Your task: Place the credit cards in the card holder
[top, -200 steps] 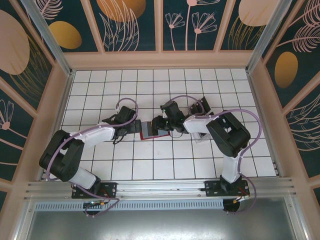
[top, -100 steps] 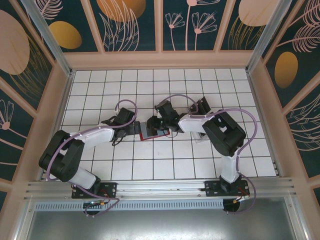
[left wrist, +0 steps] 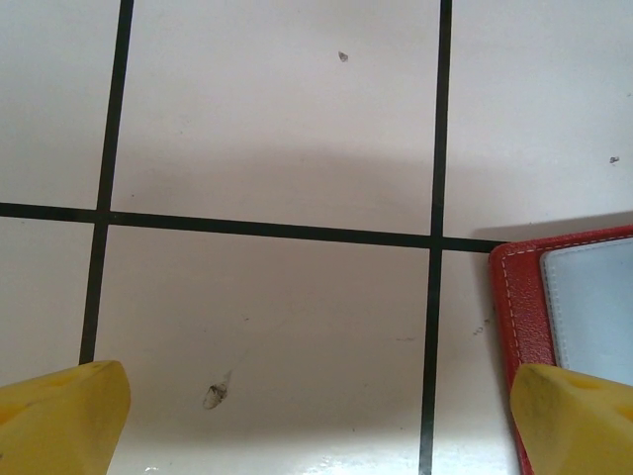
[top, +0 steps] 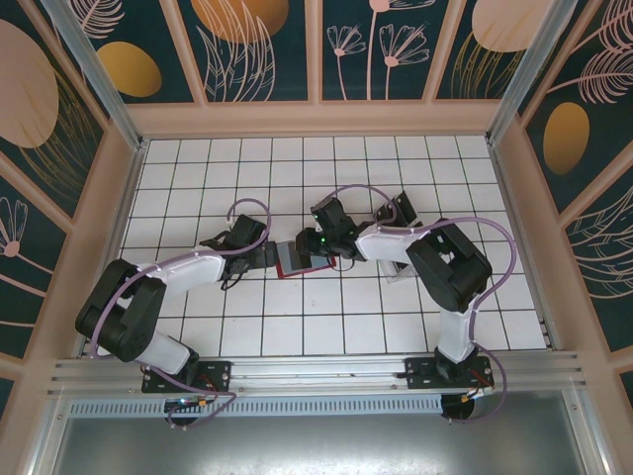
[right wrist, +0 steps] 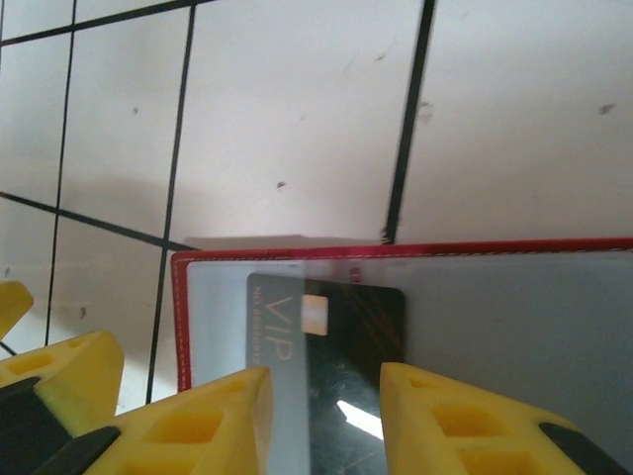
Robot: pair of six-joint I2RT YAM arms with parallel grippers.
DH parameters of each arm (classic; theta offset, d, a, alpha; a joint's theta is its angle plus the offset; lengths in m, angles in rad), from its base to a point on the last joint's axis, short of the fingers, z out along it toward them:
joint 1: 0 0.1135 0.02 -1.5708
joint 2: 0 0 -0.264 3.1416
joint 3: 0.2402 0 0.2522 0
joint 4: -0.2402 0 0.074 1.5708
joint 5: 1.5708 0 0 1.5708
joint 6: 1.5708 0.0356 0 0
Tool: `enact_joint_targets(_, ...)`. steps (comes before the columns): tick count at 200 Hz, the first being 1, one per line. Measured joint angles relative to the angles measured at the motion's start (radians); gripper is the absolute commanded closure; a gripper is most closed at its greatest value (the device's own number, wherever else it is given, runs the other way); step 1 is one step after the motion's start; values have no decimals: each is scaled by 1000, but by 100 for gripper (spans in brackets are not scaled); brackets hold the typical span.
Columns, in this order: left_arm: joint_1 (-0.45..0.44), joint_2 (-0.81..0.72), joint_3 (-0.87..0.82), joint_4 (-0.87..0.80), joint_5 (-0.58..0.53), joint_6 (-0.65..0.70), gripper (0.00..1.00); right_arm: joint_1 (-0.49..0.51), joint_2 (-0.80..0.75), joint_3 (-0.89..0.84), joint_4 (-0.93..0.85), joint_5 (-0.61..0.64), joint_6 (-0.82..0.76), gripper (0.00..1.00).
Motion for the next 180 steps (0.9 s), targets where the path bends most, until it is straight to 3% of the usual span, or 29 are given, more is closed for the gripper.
enact_joint_targets(180, 0, 49, -19, 31, -3, 0, 1, 46, 53, 51, -23, 5, -18, 69)
